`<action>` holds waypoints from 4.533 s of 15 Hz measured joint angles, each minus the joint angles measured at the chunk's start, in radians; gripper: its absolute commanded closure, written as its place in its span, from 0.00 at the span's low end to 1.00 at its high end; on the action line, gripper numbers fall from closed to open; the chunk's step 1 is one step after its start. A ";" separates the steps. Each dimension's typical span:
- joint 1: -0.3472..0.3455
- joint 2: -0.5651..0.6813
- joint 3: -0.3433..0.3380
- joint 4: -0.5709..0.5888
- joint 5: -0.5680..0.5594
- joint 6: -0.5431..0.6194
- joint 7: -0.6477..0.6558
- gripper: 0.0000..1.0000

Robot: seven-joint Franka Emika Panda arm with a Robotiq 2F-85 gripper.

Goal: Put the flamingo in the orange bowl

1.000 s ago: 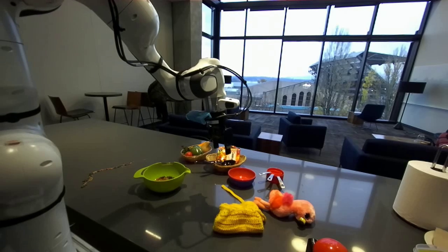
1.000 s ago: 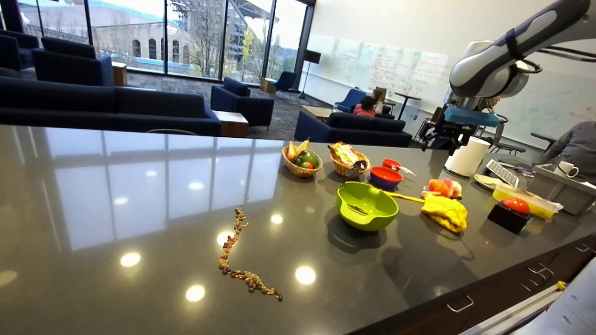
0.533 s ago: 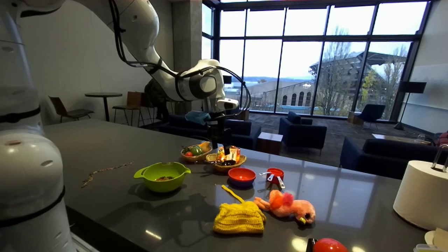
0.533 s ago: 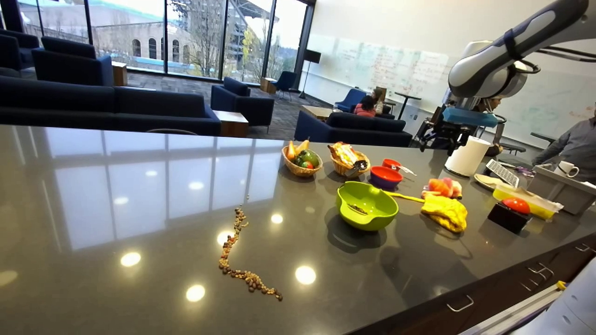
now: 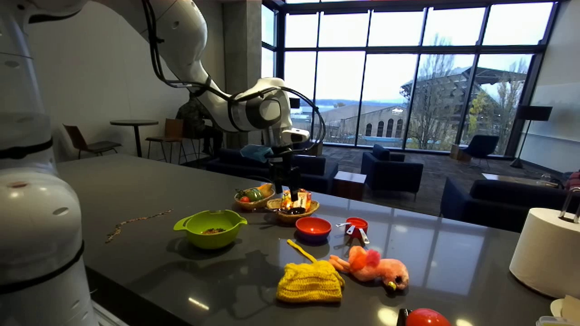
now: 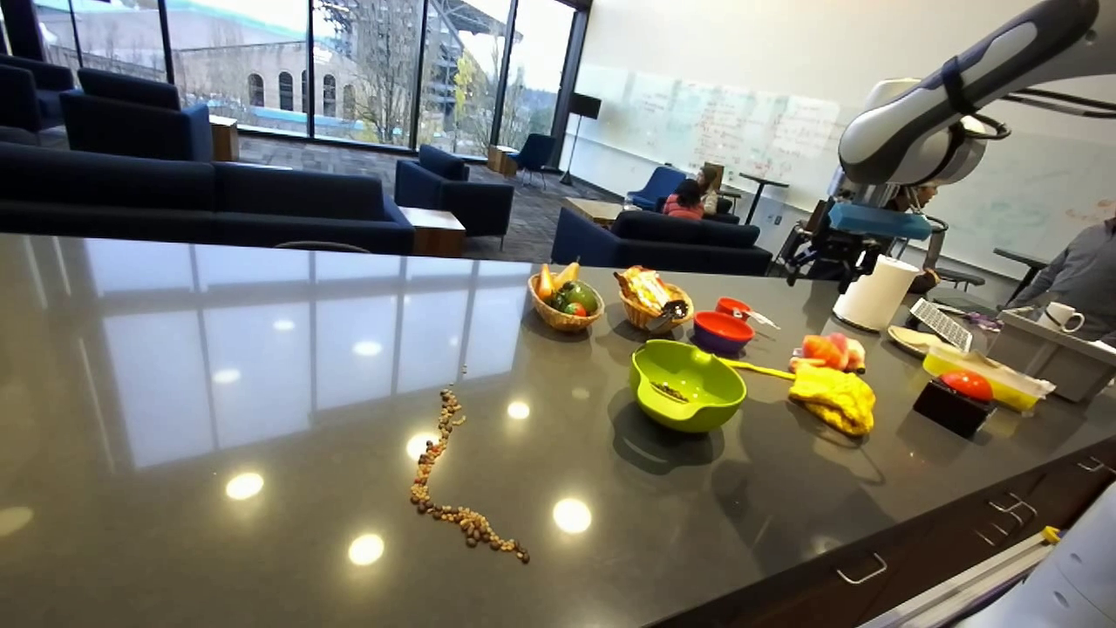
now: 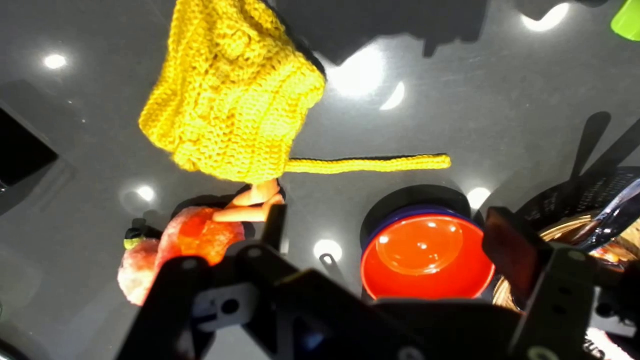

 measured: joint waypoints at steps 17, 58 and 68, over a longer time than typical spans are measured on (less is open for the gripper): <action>-0.074 0.384 -0.154 0.402 0.120 -0.095 -0.116 0.00; -0.146 0.771 -0.166 0.650 0.262 -0.007 -0.059 0.94; -0.102 0.674 -0.169 0.606 0.251 -0.025 -0.059 0.94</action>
